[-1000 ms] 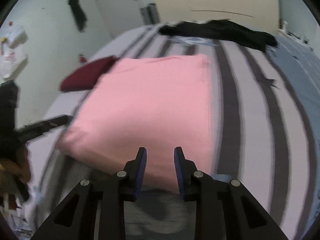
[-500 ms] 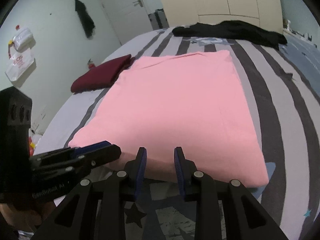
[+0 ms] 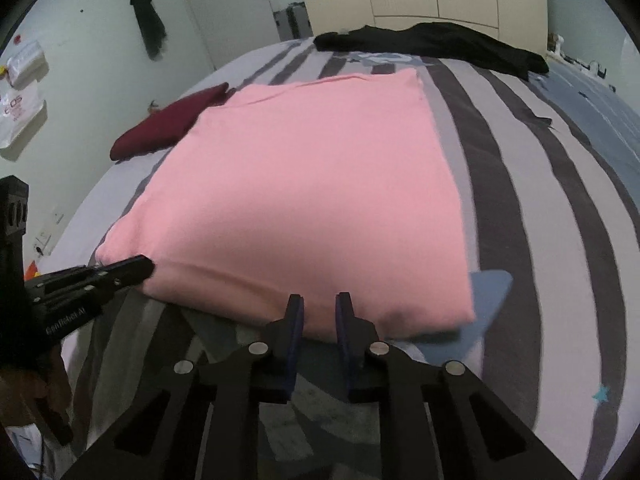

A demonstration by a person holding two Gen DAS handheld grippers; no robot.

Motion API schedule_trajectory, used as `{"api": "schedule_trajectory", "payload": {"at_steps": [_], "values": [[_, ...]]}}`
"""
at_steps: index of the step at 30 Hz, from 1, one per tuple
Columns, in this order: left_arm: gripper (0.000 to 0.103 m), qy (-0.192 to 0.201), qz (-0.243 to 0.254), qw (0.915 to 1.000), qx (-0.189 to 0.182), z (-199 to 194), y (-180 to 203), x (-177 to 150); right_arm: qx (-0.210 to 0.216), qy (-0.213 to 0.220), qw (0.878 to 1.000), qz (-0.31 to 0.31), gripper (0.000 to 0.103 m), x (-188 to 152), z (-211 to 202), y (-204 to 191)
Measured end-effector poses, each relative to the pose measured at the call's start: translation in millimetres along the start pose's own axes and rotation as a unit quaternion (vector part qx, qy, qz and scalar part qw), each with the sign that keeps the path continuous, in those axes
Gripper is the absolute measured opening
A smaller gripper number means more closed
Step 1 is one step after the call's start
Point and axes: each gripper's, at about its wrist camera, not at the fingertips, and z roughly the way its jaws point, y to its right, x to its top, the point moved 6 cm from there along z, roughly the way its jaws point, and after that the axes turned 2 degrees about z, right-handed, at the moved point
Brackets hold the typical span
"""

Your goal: Fold clothes

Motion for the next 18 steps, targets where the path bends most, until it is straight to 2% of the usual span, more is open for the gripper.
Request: {"api": "schedule_trajectory", "payload": {"at_steps": [4,6,9,11,15,18], "values": [[0.002,0.006,-0.008,0.9999,0.012,-11.9,-8.5,8.2,-0.01,-0.003,1.0,-0.009,0.013,6.2,-12.4,3.5],[0.002,0.014,-0.007,0.9998,0.008,-14.7,-5.8,15.3,-0.011,0.011,1.0,-0.02,0.017,15.4,-18.9,0.9],[0.002,0.023,-0.004,0.9997,0.002,-14.3,-1.3,23.9,-0.01,0.029,0.999,-0.026,0.017,30.7,-16.2,-0.2],[0.002,0.019,0.001,0.9997,0.013,-4.8,-3.6,24.1,-0.019,0.033,0.999,-0.028,0.017,35.7,-7.7,3.1],[0.002,0.009,-0.016,0.9995,0.026,8.3,-22.8,8.9,-0.039,0.013,0.999,-0.015,0.016,21.3,12.2,22.2],[0.002,0.011,-0.004,0.9994,0.033,3.7,-23.4,3.4,-0.043,0.017,0.999,-0.02,0.014,12.2,9.1,31.2]]}}
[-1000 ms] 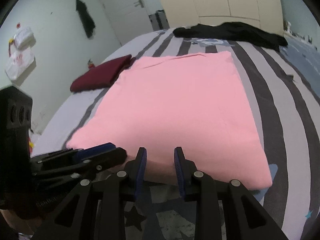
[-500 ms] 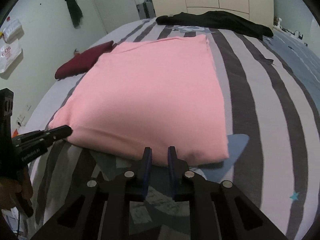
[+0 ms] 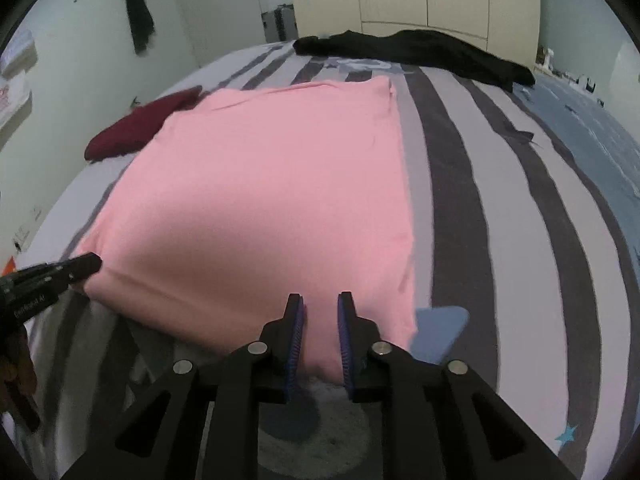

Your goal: Fold clothes

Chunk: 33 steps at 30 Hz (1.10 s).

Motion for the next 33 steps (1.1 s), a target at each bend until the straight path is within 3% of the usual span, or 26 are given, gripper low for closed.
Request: {"api": "schedule_trajectory", "payload": {"at_steps": [7,12,16,22,26,29,31,33], "values": [[0.002,-0.002,-0.019,0.9998,0.01,-13.4,-18.1,7.1,-0.012,-0.003,1.0,0.0,0.014,-1.6,-10.8,15.4],[0.002,-0.006,-0.09,0.9945,0.053,-22.4,-65.0,15.6,-0.053,-0.005,0.998,0.035,0.019,5.3,-21.3,44.9],[0.002,0.015,-0.075,0.9964,0.035,-16.0,-63.9,52.8,-0.061,0.007,0.998,0.032,0.019,33.0,-23.1,51.6],[0.002,0.063,-0.038,0.9973,-0.01,30.2,-39.9,138.2,-0.026,0.048,0.998,-0.004,0.022,114.1,20.9,20.2],[0.002,0.067,-0.011,0.9974,-0.022,65.6,-27.5,172.1,-0.009,0.069,0.998,0.004,0.025,164.3,60.1,11.8],[0.002,0.048,0.004,0.9988,0.0,94.6,-31.6,176.3,-0.002,0.076,0.997,0.012,0.026,193.6,89.3,9.1],[0.002,0.038,0.001,0.9988,0.031,108.3,-44.2,170.5,-0.009,0.069,0.997,0.015,0.026,199.0,107.7,14.1],[0.002,0.034,-0.004,0.9987,0.037,111.9,-54.8,166.0,-0.02,0.056,0.998,0.022,0.026,197.0,123.7,26.4]]}}
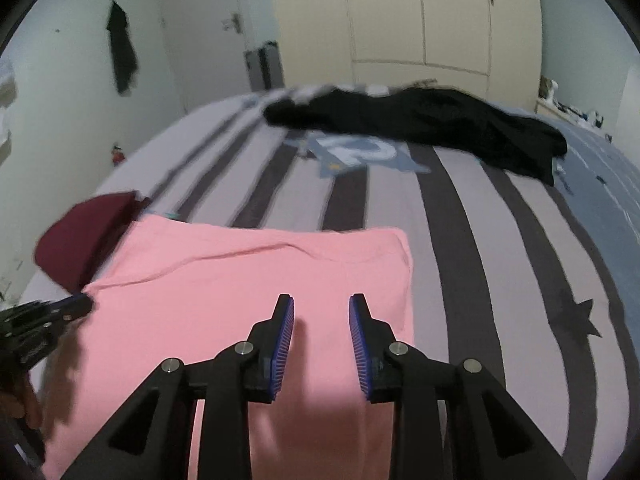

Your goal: Fold clothes

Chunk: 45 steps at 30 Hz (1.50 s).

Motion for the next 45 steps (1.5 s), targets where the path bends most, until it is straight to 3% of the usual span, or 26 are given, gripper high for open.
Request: {"api": "schedule_trajectory", "payload": {"at_steps": [3,7,10,14,19,20,22,26,32,35,40,45], "values": [[0.002,-0.002,0.005,1.0,0.004,-0.6,-5.7,-2.2,-0.012,-0.017,0.999,0.031,0.026,-6.3,14.9,28.4],[0.002,0.019,0.012,0.9998,0.001,-14.9,-3.1,16.4,-0.027,-0.005,0.998,0.051,0.026,4.0,14.0,56.3],[0.002,0.04,0.022,0.9988,-0.02,-17.0,8.6,44.0,-0.022,0.004,0.999,0.026,0.026,18.4,14.2,49.5],[0.002,0.034,0.038,0.9978,-0.041,7.5,27.8,72.5,-0.002,0.01,1.0,-0.007,0.026,39.6,20.0,25.9],[0.002,-0.03,0.011,0.9994,-0.012,57.3,9.8,61.9,-0.019,-0.031,0.999,0.003,0.026,36.9,54.6,34.5],[0.002,-0.036,-0.002,0.9992,-0.016,62.8,3.7,58.7,-0.02,-0.035,0.999,0.013,0.03,35.8,59.9,41.0],[0.002,-0.033,-0.004,0.9992,-0.024,62.9,0.6,56.1,-0.023,-0.028,0.999,0.023,0.038,38.6,61.5,50.7],[0.002,-0.026,0.01,0.9995,-0.016,57.8,3.2,54.8,-0.037,-0.014,0.998,0.038,0.038,48.4,62.9,69.0],[0.004,-0.006,-0.037,0.9992,-0.009,31.9,-21.9,63.3,-0.034,0.002,0.998,0.049,0.038,62.4,44.0,82.7],[0.019,-0.001,-0.043,0.9989,-0.021,9.1,-30.3,58.1,-0.015,0.001,0.999,0.033,0.039,54.5,15.2,75.6],[0.053,-0.01,-0.07,0.9957,-0.061,-50.2,-40.7,11.5,0.037,-0.014,0.999,0.031,0.04,9.6,-46.4,56.6],[0.058,-0.043,-0.081,0.9932,-0.071,-100.0,-35.1,-53.6,0.058,-0.067,0.995,0.049,0.041,-63.2,-92.1,50.0]]}}
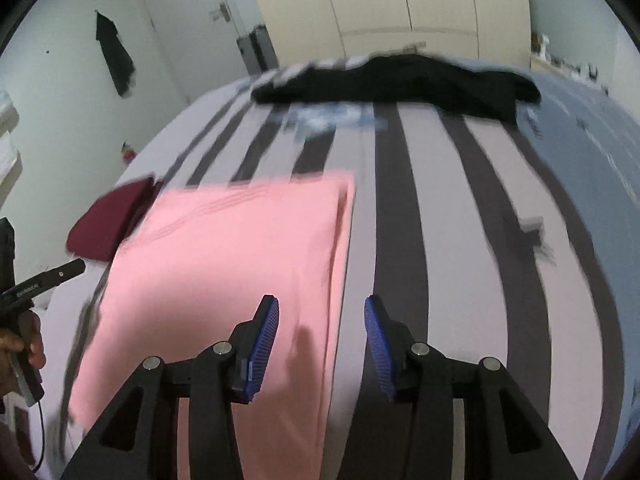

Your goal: Fold clothes

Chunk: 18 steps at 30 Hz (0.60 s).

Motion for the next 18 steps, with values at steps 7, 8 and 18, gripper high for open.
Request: {"api": "schedule_trajectory", "payload": {"at_steps": [7,8,18], "values": [[0.058,-0.056,-0.029,0.998,-0.006,-18.0,8.3,-74.6,0.008,-0.061,0.997,0.039,0.043,-82.7,-24.6,1.8],[0.058,-0.058,-0.031,0.9978,-0.008,-20.1,10.2,-81.4,0.01,-0.064,0.997,0.044,0.043,-88.0,-26.1,2.0],[0.058,-0.073,-0.004,0.9973,-0.004,-12.8,27.0,-99.5,0.025,-0.072,0.995,0.065,0.043,-117.6,-35.8,0.0]]}}
